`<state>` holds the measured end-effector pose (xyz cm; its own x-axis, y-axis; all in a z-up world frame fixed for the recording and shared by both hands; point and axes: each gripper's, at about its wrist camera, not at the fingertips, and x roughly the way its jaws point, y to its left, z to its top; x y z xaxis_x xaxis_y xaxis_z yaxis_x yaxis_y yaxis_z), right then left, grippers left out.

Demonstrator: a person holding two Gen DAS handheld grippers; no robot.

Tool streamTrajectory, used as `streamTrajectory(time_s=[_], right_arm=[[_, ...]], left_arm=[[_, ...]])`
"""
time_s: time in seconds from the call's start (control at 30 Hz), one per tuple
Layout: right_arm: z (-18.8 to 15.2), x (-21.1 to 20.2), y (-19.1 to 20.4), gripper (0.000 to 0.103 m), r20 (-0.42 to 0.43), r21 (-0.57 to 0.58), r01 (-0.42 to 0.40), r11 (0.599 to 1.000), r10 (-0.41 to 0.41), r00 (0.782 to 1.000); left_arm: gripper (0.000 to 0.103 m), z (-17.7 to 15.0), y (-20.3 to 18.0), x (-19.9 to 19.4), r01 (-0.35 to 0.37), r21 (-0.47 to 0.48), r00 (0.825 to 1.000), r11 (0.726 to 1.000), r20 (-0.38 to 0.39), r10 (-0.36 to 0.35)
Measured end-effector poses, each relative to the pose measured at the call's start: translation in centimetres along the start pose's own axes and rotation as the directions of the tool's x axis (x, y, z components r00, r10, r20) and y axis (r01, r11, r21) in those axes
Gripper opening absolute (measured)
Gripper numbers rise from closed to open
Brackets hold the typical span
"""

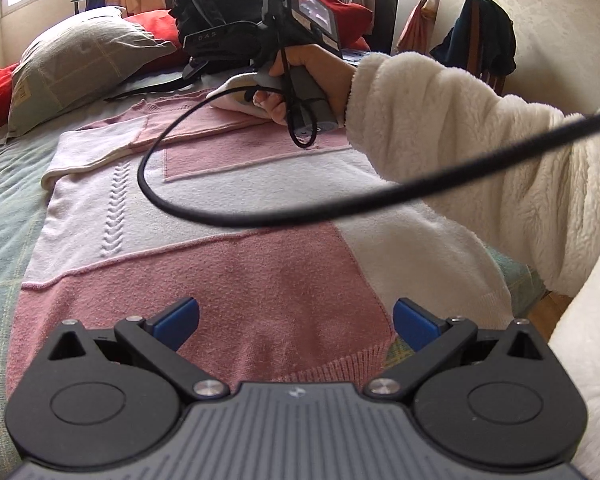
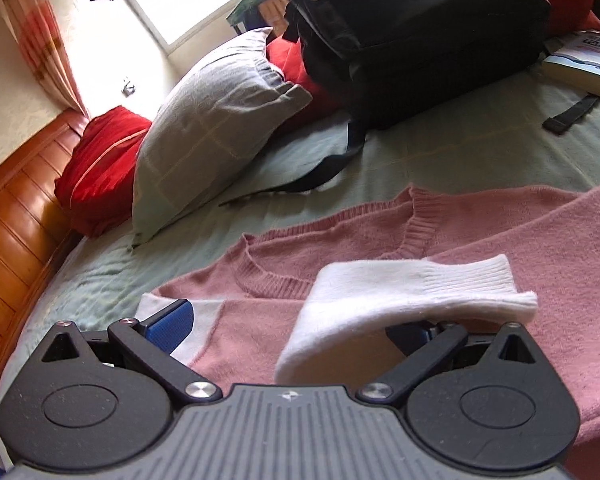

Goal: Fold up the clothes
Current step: 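Carry the gripped white cuff across the sweater body with the right gripper, then lower the cuff onto the folded pink sleeve and open the right gripper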

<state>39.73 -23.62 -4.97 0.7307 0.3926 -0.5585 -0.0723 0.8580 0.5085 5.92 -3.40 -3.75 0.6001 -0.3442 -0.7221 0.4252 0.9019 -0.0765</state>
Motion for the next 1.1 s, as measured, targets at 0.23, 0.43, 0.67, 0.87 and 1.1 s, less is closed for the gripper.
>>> streamTrajectory(time_s=[0.23, 0.43, 0.67, 0.87, 1.1], right_arm=[[0.4, 0.1, 3.0, 0.103, 0.012, -0.064, -0.099, 0.993, 0.100, 0.995], [-0.3, 1.1, 6.4, 0.103, -0.046, -0.160, -0.202, 0.966, 0.197, 0.979], [-0.2, 1.1, 7.5, 0.103, -0.054, -0.199, -0.214, 0.956, 0.207, 0.977], [1.4, -1.0, 4.9, 0.103, 0.026, -0.187, -0.127, 0.974, 0.134, 0.991], [3.9, -5.2, -0.3, 0.103, 0.115, -0.205, 0.081, 0.975, -0.058, 0.992]], left_arm=[[0.102, -0.1, 0.2, 0.0, 0.000, -0.005, 1.000, 1.000, 0.002, 0.001], [0.102, -0.2, 0.4, -0.1, -0.006, -0.014, 1.000, 1.000, 0.001, 0.006], [0.102, -0.4, 0.4, -0.4, -0.006, -0.021, 1.000, 1.000, 0.001, 0.006], [0.102, -0.3, 0.1, -0.5, 0.003, -0.010, 1.000, 1.000, 0.004, -0.003], [0.102, -0.6, -0.8, -0.9, 0.015, 0.017, 1.000, 1.000, 0.011, -0.015]])
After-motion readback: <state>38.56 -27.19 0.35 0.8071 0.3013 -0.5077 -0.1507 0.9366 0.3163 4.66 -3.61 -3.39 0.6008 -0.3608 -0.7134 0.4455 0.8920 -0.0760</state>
